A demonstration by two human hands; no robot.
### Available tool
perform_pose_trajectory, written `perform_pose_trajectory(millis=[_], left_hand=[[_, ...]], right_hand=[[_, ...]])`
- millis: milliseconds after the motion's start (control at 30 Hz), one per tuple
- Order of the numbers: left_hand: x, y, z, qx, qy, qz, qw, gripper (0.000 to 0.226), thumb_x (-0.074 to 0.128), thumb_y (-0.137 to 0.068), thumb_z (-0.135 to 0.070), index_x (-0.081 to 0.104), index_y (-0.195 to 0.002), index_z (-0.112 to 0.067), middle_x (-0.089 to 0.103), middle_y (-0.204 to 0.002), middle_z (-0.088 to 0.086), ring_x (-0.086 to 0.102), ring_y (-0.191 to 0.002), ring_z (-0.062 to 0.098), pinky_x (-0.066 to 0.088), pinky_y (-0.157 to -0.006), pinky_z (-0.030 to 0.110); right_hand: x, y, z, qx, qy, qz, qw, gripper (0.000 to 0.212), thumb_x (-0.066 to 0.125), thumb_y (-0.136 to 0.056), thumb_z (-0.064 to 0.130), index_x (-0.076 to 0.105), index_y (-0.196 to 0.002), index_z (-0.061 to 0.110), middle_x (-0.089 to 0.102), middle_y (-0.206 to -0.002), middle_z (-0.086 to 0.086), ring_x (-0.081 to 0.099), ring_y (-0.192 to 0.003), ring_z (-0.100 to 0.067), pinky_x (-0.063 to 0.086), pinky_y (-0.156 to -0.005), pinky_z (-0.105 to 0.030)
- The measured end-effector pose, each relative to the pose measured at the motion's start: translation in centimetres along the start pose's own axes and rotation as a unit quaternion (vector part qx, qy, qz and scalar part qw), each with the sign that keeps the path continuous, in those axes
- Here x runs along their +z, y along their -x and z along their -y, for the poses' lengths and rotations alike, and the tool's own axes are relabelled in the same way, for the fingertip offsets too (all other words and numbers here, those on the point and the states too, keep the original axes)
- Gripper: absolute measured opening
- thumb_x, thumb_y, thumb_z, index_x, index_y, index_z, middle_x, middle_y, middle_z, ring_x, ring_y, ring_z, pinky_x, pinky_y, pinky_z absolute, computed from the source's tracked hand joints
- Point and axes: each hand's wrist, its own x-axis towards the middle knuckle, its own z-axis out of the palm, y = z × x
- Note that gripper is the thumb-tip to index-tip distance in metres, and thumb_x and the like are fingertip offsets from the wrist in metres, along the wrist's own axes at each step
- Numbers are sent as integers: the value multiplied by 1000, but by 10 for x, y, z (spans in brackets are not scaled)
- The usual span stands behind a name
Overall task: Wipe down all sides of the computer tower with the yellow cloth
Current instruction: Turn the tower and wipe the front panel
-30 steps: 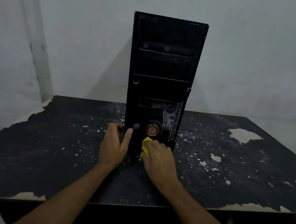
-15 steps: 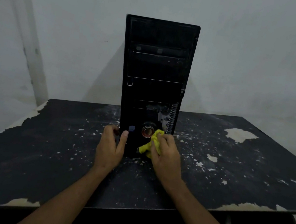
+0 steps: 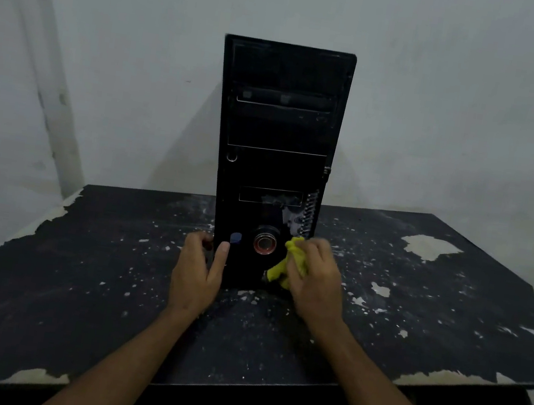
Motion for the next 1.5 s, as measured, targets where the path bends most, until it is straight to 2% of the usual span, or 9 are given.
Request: perform_pose_trajectory(millis=[167, 400, 600, 767, 867, 1033, 1233, 1367, 1500], left_hand=[[-2, -1, -2, -19, 18, -24, 999, 47, 50, -96, -67, 46, -119, -26, 53, -109, -7, 58, -97, 13, 50, -77, 32], [-2, -4, -3, -84, 56, -23, 995, 52, 62, -90, -61, 46, -119, -22, 53, -111, -2, 56, -98, 11, 47, -77, 28], [-3, -4, -4, -109, 90, -14, 990, 48, 65, -90, -55, 46, -119, -22, 53, -113, 0, 55, -98, 9, 42, -73, 18], [-4, -3, -4, -115, 99, -9, 988, 45, 68, -92, -52, 47, -118, -22, 54, -113, 1, 56, -97, 11, 43, -73, 17], [-4, -4, -3, -106, 90, -8, 990, 46, 65, -92, -55, 46, -118, -23, 53, -114, 0, 56, -101, 14, 44, -75, 21], [-1, -5, -2, -105, 85, -12, 991, 47, 64, -91, -58, 48, -118, -23, 54, -113, -1, 57, -101, 14, 45, -75, 21], [-4, -4, -7, -113, 90, -16, 989, 45, 69, -92, -50, 48, -118, -20, 54, -112, 0, 56, -99, 13, 42, -73, 15], [-5, -3, -7, -111, 92, -14, 989, 46, 69, -91, -52, 48, -118, -22, 54, -111, -3, 56, -98, 12, 43, -73, 16], [-4, -4, -5, -110, 96, -13, 989, 48, 70, -89, -56, 47, -116, -24, 55, -107, -5, 58, -93, 14, 50, -73, 25]], right_hand=[[-6, -56, 18, -40, -5, -59, 997, 25, 68, -99, 20, 68, -118, 3, 53, -114, -10, 56, -99, -20, 47, -83, -24], [-4, -12, -16, -107, 42, 25, 993, 28, 75, -92, 14, 70, -118, 6, 59, -112, -10, 62, -94, -26, 57, -74, -43], [-17, -101, 31, -120, 42, -81, 989, 23, 68, -98, 18, 72, -115, 3, 61, -104, -12, 57, -91, -26, 50, -76, -33], [-13, -67, 9, -242, 127, 46, 961, 29, 65, -94, 19, 69, -122, 13, 58, -116, -17, 54, -93, -35, 49, -76, -48], [-26, -65, -2, -218, 171, 9, 961, 28, 66, -94, 28, 71, -120, 21, 57, -113, -14, 49, -94, -34, 46, -77, -47], [-5, -88, 42, -168, 126, -60, 976, 27, 62, -99, 21, 70, -123, 12, 61, -110, -13, 54, -85, -29, 45, -65, -37], [0, -74, 35, -280, 151, 93, 943, 37, 58, -92, 16, 64, -128, 10, 56, -119, -16, 50, -94, -32, 48, -74, -47], [-21, -90, 27, -208, 122, 0, 970, 30, 68, -92, 9, 68, -122, 6, 59, -113, -20, 57, -89, -34, 54, -63, -46], [-16, -135, 67, -160, 79, -109, 978, 25, 66, -96, 10, 69, -120, 7, 60, -115, -19, 62, -94, -31, 59, -65, -38]])
